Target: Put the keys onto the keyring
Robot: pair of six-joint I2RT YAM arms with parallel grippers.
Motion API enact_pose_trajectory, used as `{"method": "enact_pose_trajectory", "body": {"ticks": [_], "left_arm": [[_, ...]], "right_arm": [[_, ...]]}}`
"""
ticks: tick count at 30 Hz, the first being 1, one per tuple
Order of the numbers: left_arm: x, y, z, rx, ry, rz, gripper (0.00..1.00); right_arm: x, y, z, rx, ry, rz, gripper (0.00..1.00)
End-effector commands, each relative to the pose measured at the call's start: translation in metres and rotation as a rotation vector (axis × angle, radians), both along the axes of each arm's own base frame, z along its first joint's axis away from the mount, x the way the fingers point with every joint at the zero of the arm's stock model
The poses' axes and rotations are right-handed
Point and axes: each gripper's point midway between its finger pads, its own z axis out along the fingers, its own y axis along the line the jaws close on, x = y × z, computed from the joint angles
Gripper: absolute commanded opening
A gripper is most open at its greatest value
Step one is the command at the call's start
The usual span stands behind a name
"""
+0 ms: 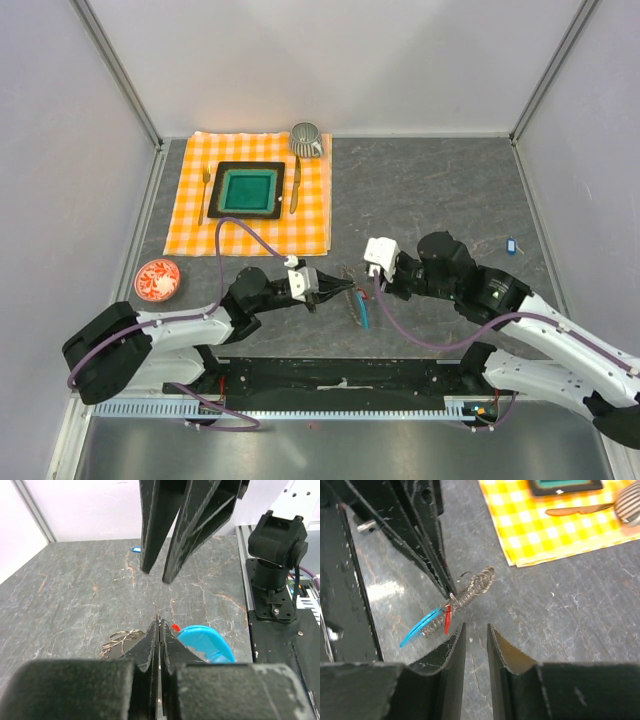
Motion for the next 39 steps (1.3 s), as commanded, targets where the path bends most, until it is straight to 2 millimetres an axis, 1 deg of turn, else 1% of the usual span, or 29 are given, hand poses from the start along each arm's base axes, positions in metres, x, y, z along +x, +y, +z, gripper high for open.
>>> {"method": "enact_pose_trajectory", "body": {"ticks": [1,2,3,4,5,7,8,10,11,13,14,16,21,26,32,39], "left_arm": [[0.005,0.015,0.050,-0.213,-0.056,0.077,0.02],[0.005,0.016,0.050,-0.223,-0.045,0.076,0.02],[0.004,0.016,0.052,-0.233,-0.046,0.075,0.02],[0.003,0.018,0.059,-0.261,-0.057,0.073,0.02],[0.002,0.019,0.060,-0.274,-0.061,0.073,0.02],[0.001,0.022,0.063,-0.302,-0.048,0.074,0.02],[-0.001,0.025,0.069,-0.336,-0.058,0.074,0.02],[-0.002,0.026,0.070,-0.348,-0.060,0.069,0.02],[-0.003,0.025,0.071,-0.351,-0.059,0.061,0.02],[-0.005,0.024,0.072,-0.350,-0.059,0.051,0.02],[-0.005,0.024,0.072,-0.349,-0.059,0.046,0.02],[-0.007,0.024,0.073,-0.354,-0.061,0.041,0.02],[-0.009,0.025,0.076,-0.364,-0.073,0.028,0.02],[-0.015,0.024,0.080,-0.379,-0.085,-0.005,0.02],[-0.022,0.028,0.086,-0.410,-0.098,-0.029,0.02],[-0.024,0.032,0.090,-0.425,-0.107,-0.026,0.02]], "right_arm": [[0.012,0.002,0.018,0.163,-0.019,-0.134,0.31],[0.010,0.002,0.009,0.176,0.008,-0.147,0.31],[0.008,0.001,0.012,0.206,0.007,-0.146,0.31],[0.007,0.004,0.016,0.241,0.002,-0.139,0.31],[0.005,0.005,0.006,0.249,0.030,-0.143,0.31],[0.004,0.008,0.009,0.299,0.029,-0.143,0.32],[0.002,0.008,0.000,0.297,0.044,-0.141,0.32],[0.001,0.012,0.005,0.349,0.052,-0.138,0.32],[0.001,0.012,0.000,0.352,0.059,-0.139,0.32],[0.000,0.014,0.009,0.405,0.048,-0.134,0.31],[-0.001,0.015,0.010,0.415,0.048,-0.130,0.32],[-0.003,0.016,0.017,0.443,0.037,-0.113,0.31],[-0.006,0.018,0.020,0.465,0.041,-0.093,0.31],[-0.005,0.022,0.016,0.472,0.056,-0.088,0.31],[-0.005,0.024,0.006,0.454,0.078,-0.083,0.28],[-0.006,0.021,-0.003,0.449,0.099,-0.087,0.28]]}}
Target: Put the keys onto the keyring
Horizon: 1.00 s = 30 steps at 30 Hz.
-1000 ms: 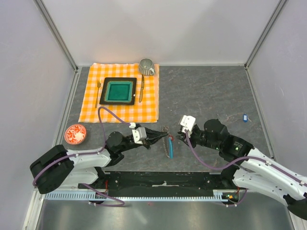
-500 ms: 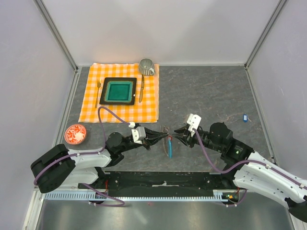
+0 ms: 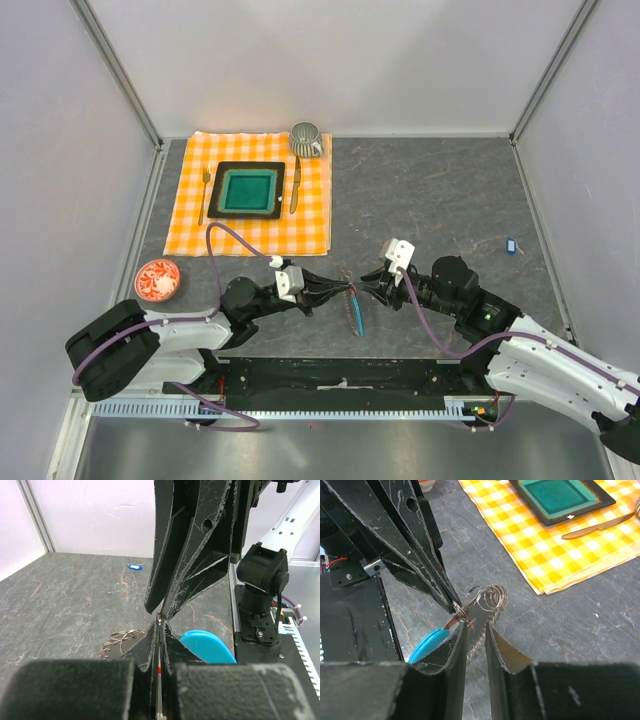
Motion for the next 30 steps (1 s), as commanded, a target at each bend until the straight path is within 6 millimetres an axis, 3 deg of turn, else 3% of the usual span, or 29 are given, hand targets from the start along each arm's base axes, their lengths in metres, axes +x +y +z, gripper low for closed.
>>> {"method": "enact_pose_trajectory", "body": {"ticks": [1,8,18,30], "left_arm": [[-0.017,0.019,0.081,-0.281,-0.197,-0.021,0.02],[-0.023,0.020,0.087,-0.297,-0.208,-0.043,0.02],[-0.025,0.022,0.092,-0.307,-0.221,-0.048,0.02],[-0.029,0.021,0.093,-0.302,-0.234,-0.070,0.02]], "right_arm": [[-0.002,0.003,0.007,0.048,-0.003,0.024,0.28],[0.002,0.003,0.007,0.070,-0.003,0.046,0.28],[-0.012,0.009,0.007,0.080,0.008,0.145,0.30],[-0.013,0.009,0.008,0.074,-0.005,0.161,0.30]]}}
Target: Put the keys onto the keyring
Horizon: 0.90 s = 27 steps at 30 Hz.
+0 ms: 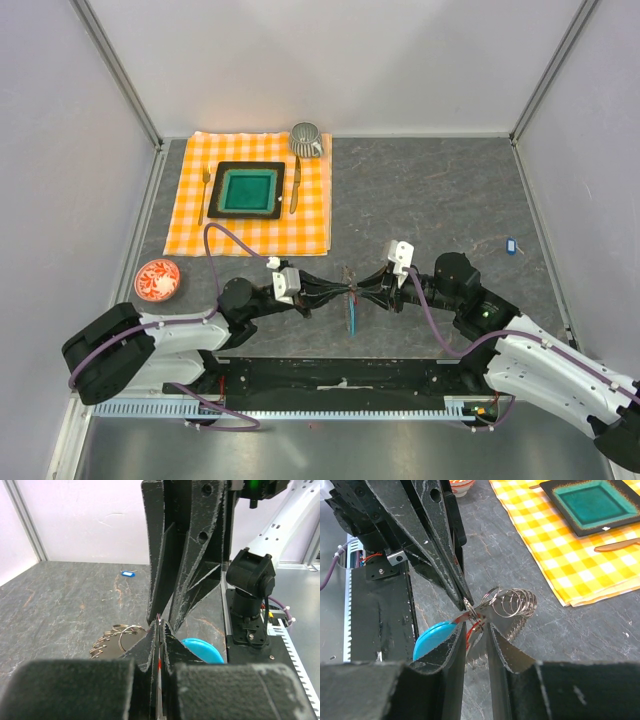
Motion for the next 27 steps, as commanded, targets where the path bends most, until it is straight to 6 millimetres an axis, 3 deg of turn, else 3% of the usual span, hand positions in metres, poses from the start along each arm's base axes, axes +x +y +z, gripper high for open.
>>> {"method": "enact_pose_trajectory", "body": {"ticks": [1,10,19,22,27], "left_arm": [[-0.024,0.019,0.084,-0.282,-0.224,-0.048,0.02],[-0.032,0.022,0.090,-0.295,-0.243,-0.081,0.02],[-0.037,0.019,0.092,-0.290,-0.259,-0.113,0.02],[-0.039,0.017,0.091,-0.280,-0.262,-0.136,0.02],[-0.044,0.016,0.093,-0.288,-0.269,-0.166,0.02]], "right_arm": [[0.001,0.004,0.012,0.032,-0.038,0.022,0.29],[0.003,0.000,0.012,0.031,-0.045,0.010,0.28],[-0.012,0.005,0.018,0.047,-0.060,0.111,0.28],[-0.012,0.006,0.018,0.047,-0.064,0.115,0.22],[-0.013,0.008,0.016,0.042,-0.054,0.130,0.01]]}}
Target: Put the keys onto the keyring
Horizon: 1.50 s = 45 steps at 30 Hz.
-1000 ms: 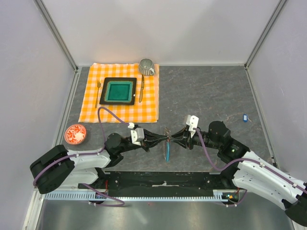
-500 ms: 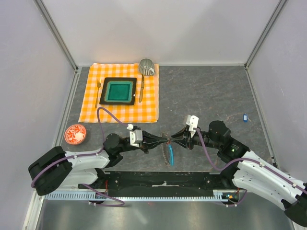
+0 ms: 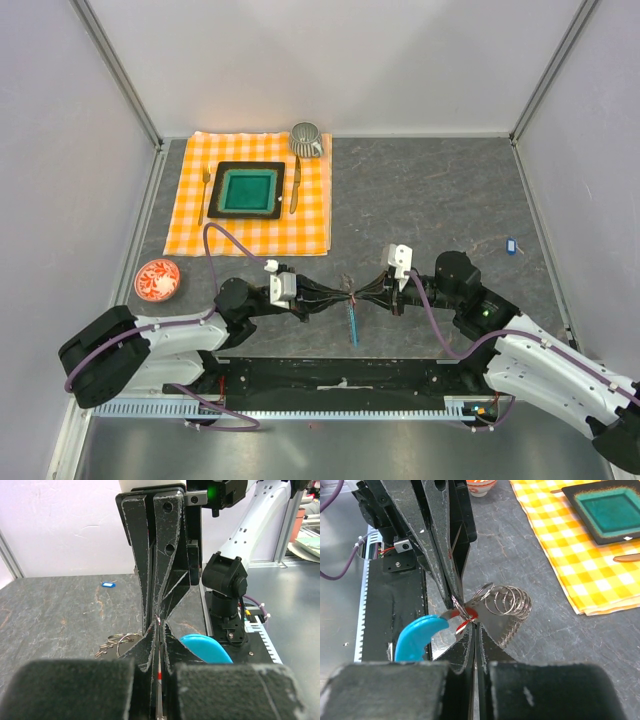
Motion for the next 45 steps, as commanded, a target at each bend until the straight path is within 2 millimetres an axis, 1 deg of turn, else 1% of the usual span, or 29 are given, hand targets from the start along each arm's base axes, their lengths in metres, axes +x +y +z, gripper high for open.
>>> {"method": "enact_pose_trajectory", "body": {"ticks": [1,5,12,16,19,22,23,25,26,27,28,29,31,34,35,38,40,45], "left_arm": [[-0.023,0.017,0.085,-0.296,-0.223,-0.055,0.02],[-0.026,0.016,0.089,-0.296,-0.240,-0.082,0.02],[-0.030,0.010,0.086,-0.292,-0.234,-0.131,0.02],[-0.030,0.007,0.085,-0.283,-0.232,-0.147,0.02],[-0.030,0.007,0.084,-0.282,-0.233,-0.147,0.02],[-0.025,0.008,0.082,-0.286,-0.227,-0.110,0.02],[-0.022,0.010,0.079,-0.283,-0.232,-0.085,0.02],[-0.015,0.014,0.078,-0.287,-0.224,-0.034,0.02],[-0.012,0.015,0.075,-0.278,-0.226,-0.012,0.02],[-0.007,0.016,0.074,-0.275,-0.218,0.013,0.02],[-0.004,0.015,0.070,-0.249,-0.203,0.027,0.02],[-0.001,0.014,0.068,-0.239,-0.210,0.046,0.02],[0.005,0.014,0.065,-0.214,-0.196,0.078,0.02],[0.007,0.015,0.065,-0.198,-0.206,0.090,0.02],[0.008,0.013,0.062,-0.179,-0.196,0.089,0.02],[0.007,0.012,0.063,-0.176,-0.198,0.082,0.02],[0.006,0.011,0.062,-0.173,-0.198,0.071,0.02],[0.006,0.007,0.062,-0.172,-0.186,0.051,0.02]], "right_arm": [[-0.001,0.006,0.013,0.035,-0.035,0.038,0.00],[-0.004,0.009,0.012,0.039,-0.024,0.066,0.00],[-0.010,0.017,0.023,0.072,-0.030,0.133,0.00],[-0.009,0.021,0.026,0.089,-0.032,0.142,0.00],[-0.007,0.022,0.032,0.115,-0.045,0.135,0.00],[-0.004,0.020,0.031,0.109,-0.047,0.114,0.05],[-0.001,0.018,0.027,0.087,-0.044,0.091,0.11],[0.002,0.012,0.025,0.066,-0.048,0.054,0.20],[0.005,0.008,0.021,0.034,-0.044,0.020,0.21],[0.005,0.004,0.023,0.030,-0.051,0.005,0.22],[0.007,0.002,0.026,0.032,-0.061,-0.009,0.24],[0.007,-0.002,0.021,0.001,-0.040,-0.028,0.26],[0.006,-0.006,0.024,-0.002,-0.055,-0.035,0.29],[0.005,-0.009,0.029,-0.001,-0.079,-0.040,0.30],[0.006,-0.009,0.032,0.001,-0.085,-0.041,0.30],[0.005,-0.007,0.037,0.005,-0.102,-0.022,0.30],[0.006,-0.006,0.036,-0.002,-0.107,-0.017,0.31],[0.006,-0.004,0.048,0.024,-0.144,-0.005,0.30]]}}
